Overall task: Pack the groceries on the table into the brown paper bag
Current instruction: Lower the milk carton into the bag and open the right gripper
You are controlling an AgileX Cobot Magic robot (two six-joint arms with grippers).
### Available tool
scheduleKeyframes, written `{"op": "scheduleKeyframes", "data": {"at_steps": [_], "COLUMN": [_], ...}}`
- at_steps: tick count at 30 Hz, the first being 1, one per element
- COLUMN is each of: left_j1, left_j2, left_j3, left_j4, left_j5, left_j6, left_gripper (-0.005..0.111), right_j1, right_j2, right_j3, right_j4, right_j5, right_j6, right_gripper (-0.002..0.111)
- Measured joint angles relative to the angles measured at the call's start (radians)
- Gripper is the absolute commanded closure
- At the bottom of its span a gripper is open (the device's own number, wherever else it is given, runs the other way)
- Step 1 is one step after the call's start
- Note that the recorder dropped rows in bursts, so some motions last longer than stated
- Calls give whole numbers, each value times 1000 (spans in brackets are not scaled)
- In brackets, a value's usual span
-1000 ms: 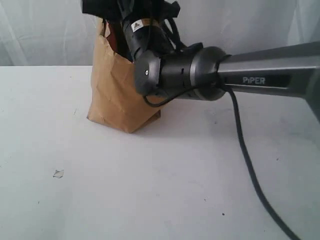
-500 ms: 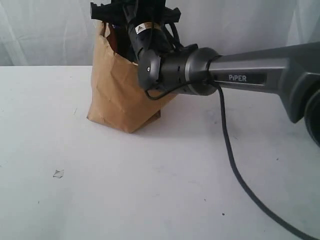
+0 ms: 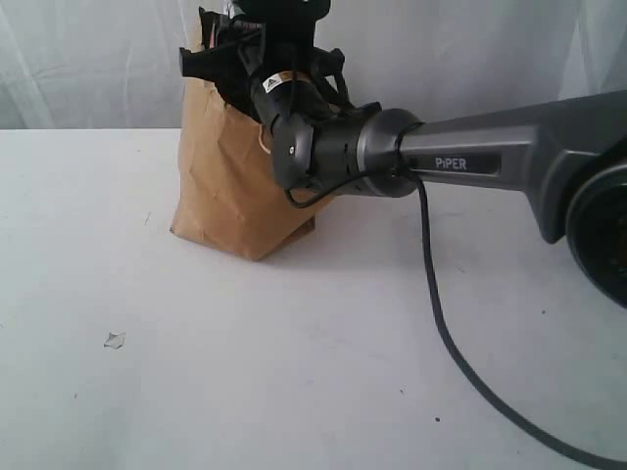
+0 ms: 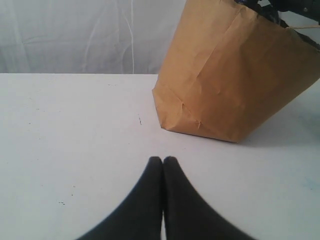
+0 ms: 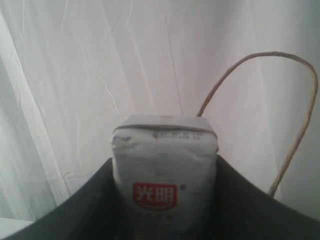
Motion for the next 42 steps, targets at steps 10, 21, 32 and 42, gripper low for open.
{"op": "scheduleKeyframes", "data": {"at_steps": [10, 21, 32, 42], "left_j1": [0, 0, 0, 0], "left_j2": [0, 0, 0, 0], "left_j3": [0, 0, 0, 0], "left_j4": [0, 0, 0, 0], "left_j5": [0, 0, 0, 0], "left_j6": [0, -2, -2, -2], "left_gripper": [107, 107, 107, 107], "right_j1": [0, 0, 0, 0], "right_j2": [0, -2, -2, -73], "right_j3": [0, -4, -6, -6], "right_j4": [0, 0, -2, -2], "right_j5": [3, 23, 24, 93], "right_j6": [0, 0, 0, 0], "right_gripper": [57, 43, 43, 43]}}
